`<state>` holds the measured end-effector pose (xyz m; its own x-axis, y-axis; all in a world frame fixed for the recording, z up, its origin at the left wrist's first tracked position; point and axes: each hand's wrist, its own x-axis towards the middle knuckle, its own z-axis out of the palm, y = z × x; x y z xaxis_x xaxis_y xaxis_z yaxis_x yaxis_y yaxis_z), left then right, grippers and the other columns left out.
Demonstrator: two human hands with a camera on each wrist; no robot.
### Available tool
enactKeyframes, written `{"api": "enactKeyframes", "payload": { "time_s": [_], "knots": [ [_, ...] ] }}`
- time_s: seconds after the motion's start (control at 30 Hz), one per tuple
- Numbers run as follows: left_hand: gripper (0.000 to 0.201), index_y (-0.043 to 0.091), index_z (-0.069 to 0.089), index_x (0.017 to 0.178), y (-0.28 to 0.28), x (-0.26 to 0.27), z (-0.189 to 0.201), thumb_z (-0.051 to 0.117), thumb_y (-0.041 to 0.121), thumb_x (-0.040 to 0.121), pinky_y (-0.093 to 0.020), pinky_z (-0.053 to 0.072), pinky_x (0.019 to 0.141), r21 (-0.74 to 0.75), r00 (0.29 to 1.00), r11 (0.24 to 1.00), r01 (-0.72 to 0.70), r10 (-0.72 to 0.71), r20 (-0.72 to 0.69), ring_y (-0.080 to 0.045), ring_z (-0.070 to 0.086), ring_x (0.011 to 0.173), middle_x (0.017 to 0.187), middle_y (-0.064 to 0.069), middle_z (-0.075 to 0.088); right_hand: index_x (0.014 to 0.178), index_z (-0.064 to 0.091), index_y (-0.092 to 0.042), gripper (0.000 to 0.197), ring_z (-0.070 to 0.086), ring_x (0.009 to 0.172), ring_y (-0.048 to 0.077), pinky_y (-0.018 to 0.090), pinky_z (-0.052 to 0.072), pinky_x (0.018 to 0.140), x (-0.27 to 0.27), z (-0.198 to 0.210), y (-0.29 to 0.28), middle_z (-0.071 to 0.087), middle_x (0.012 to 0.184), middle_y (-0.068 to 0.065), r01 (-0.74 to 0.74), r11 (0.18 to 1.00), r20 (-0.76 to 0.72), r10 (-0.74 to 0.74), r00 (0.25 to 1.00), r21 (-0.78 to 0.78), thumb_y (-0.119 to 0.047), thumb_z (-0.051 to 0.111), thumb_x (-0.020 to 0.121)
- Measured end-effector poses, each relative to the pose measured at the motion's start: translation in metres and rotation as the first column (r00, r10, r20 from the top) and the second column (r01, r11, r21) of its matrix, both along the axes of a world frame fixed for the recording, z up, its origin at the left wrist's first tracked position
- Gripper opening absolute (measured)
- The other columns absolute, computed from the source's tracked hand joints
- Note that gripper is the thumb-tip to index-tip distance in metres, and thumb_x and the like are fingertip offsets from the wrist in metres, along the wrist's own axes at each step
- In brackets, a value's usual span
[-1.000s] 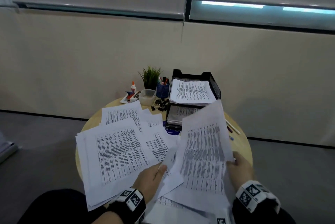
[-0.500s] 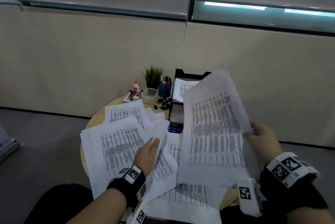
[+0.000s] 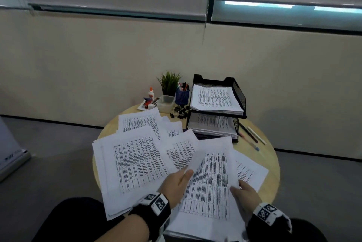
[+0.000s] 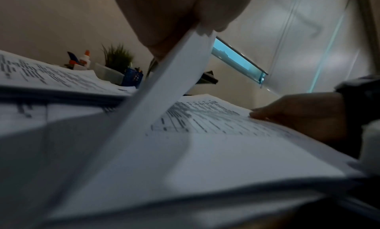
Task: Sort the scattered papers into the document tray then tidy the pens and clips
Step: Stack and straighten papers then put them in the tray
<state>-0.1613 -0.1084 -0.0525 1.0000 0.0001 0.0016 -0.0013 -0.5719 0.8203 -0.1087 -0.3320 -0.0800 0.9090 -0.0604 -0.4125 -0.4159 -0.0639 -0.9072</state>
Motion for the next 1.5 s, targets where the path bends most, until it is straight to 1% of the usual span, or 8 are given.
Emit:
{"api": "enactKeyframes", "payload": {
  "time_s": [0.27,0.4,0.53,0.7,0.83,1.07,1.27,1.5],
  "knots": [
    [0.049,0.033,0.035,0.142,-0.043,-0.022,0.016,0.020,0.049,0.099,-0.019,0.041,0.076,0.242,0.923,0.892,0.382,-0.357,-0.143,-0.021,0.061,0.086,0.105,-0.014,0.065,0.118,0.061,-0.003,0.068,0.056,0.113,0.048,0.058,0.042,0.098,0.019,-0.018,-0.012,0.061,0.119,0.030,-0.058,0.911,-0.329,0.206,0.922,0.409,-0.062,0.040,0.090],
    [0.046,0.030,0.044,0.135,-0.045,-0.023,0.015,0.024,0.049,0.099,-0.023,0.038,0.084,0.346,0.870,0.799,0.492,-0.460,-0.175,-0.023,0.058,0.106,0.118,-0.007,0.062,0.100,0.058,0.012,0.054,0.062,0.095,0.045,0.046,0.052,0.081,0.015,-0.012,-0.011,0.065,0.097,0.031,-0.167,0.954,-0.351,0.250,0.902,0.251,-0.040,0.058,0.087],
    [0.049,0.032,0.047,0.134,-0.028,-0.015,0.005,0.027,0.056,0.096,-0.035,0.031,0.111,0.359,0.916,0.843,0.401,-0.366,-0.164,-0.013,0.043,0.129,0.139,0.005,0.050,0.066,0.052,-0.004,0.042,0.051,0.069,0.029,0.038,0.040,0.066,0.023,-0.029,-0.014,0.051,0.069,0.019,-0.293,0.954,-0.221,0.272,0.937,-0.065,-0.013,0.073,0.031],
    [0.075,0.025,0.007,0.150,0.021,0.009,-0.003,0.048,0.047,0.091,-0.043,0.003,0.117,0.599,0.980,0.800,0.035,0.090,-0.177,-0.023,0.002,0.146,0.159,-0.003,0.006,0.081,0.054,0.004,0.037,0.053,0.080,0.033,0.044,0.047,0.074,0.013,-0.010,-0.004,0.055,0.081,0.023,-0.173,0.984,-0.125,0.166,0.978,-0.047,0.003,0.056,0.044],
    [0.113,0.024,-0.019,0.148,0.063,0.018,-0.015,0.059,0.064,0.076,-0.061,0.003,0.112,0.627,0.874,0.770,0.121,0.217,-0.435,-0.036,-0.012,0.144,0.157,-0.011,-0.016,0.085,0.048,0.003,0.043,0.047,0.079,0.031,0.039,0.039,0.071,0.003,-0.003,0.002,0.049,0.082,0.021,-0.129,0.992,-0.060,0.130,0.990,0.007,0.002,0.052,0.042],
    [0.080,0.029,-0.005,0.149,0.062,0.025,-0.020,0.046,0.044,0.089,-0.063,0.025,0.107,0.651,0.882,0.739,0.171,0.180,-0.436,-0.043,0.013,0.140,0.155,-0.011,0.012,0.099,0.053,-0.007,0.041,0.052,0.077,0.032,0.036,0.044,0.067,-0.003,0.005,0.000,0.054,0.086,0.025,-0.153,0.985,0.033,0.151,0.988,0.075,0.019,0.052,0.067],
    [0.038,0.010,0.036,0.137,0.063,0.021,-0.003,0.025,0.020,0.102,-0.030,0.047,0.085,0.585,0.962,0.807,0.087,0.084,-0.259,-0.020,0.057,0.096,0.113,-0.005,0.057,0.108,0.050,0.004,0.063,0.048,0.082,0.034,0.041,0.039,0.070,-0.002,-0.003,0.002,0.052,0.092,0.027,-0.030,0.990,0.027,0.026,0.999,0.140,0.008,0.048,0.045],
    [0.026,0.005,0.044,0.111,0.040,0.011,0.012,0.024,0.019,0.102,-0.028,0.034,0.060,0.527,0.998,0.850,0.014,0.019,-0.056,-0.021,0.053,0.071,0.078,-0.001,0.053,0.092,0.053,0.003,0.049,0.050,0.072,0.029,0.033,0.039,0.061,-0.003,-0.003,0.005,0.055,0.081,0.024,-0.083,0.996,0.081,0.081,0.993,0.020,0.000,0.048,0.044]
  ]
}}
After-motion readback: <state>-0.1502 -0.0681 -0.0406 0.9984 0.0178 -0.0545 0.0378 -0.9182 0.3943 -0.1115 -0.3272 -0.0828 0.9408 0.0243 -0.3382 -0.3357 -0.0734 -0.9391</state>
